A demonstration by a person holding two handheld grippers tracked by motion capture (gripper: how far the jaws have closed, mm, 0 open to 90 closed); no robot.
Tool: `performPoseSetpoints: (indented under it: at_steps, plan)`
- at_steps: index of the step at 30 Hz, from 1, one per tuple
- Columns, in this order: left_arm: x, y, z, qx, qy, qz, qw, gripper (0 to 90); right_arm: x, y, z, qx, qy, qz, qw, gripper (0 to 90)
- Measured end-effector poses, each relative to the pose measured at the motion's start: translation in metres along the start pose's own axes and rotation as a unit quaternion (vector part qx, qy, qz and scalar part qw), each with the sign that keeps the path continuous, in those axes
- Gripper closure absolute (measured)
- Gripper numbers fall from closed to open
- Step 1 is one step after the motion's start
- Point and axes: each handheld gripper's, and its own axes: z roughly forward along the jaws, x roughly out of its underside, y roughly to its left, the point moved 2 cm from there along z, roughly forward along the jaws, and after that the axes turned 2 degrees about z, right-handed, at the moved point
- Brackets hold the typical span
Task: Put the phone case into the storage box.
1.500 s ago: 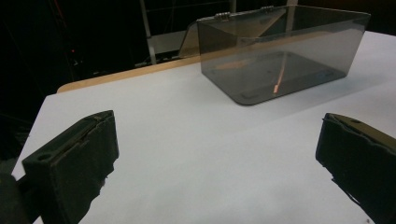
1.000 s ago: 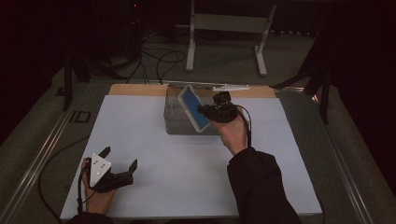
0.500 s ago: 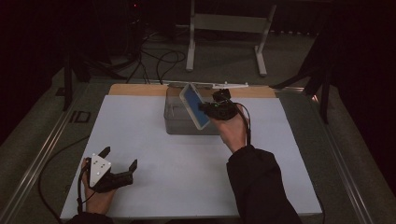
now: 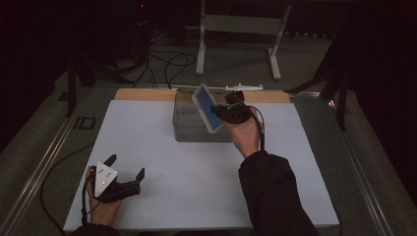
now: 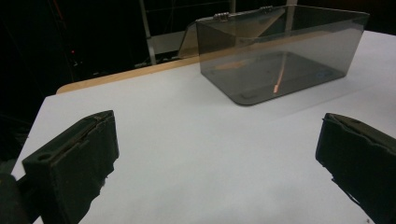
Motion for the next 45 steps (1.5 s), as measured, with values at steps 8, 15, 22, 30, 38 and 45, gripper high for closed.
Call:
performPoseSetpoints:
  at_steps: [8,15,22,30,38,45]
  plan:
    - [0.0,0.0,0.0,0.0,0.0,0.0,1.0,0.3,-0.002,-0.003,0.001,0.008,-0.002,0.003,1.0,81.0]
    - [0.0,0.0,0.0,-0.001,0.0,0.001,1.0,0.3,-0.006,-0.003,0.002,0.014,-0.005,0.005,0.9999,81.0]
    - [0.0,0.0,0.001,0.002,0.002,0.001,1.0,0.3,-0.008,-0.005,0.003,0.018,-0.006,0.005,0.9998,81.0]
    - [0.0,0.001,0.0,0.005,0.001,-0.003,1.0,0.3,-0.009,-0.008,0.005,0.023,-0.005,0.007,0.9997,81.0]
    - [-0.001,0.0,0.001,0.007,0.003,0.001,1.0,0.3,-0.01,-0.011,0.006,0.03,-0.006,0.01,0.9995,80.9]
    - [-0.001,0.001,0.001,0.01,0.004,-0.002,0.9999,0.3,-0.011,-0.012,0.008,0.03,-0.003,0.007,0.9995,81.0]
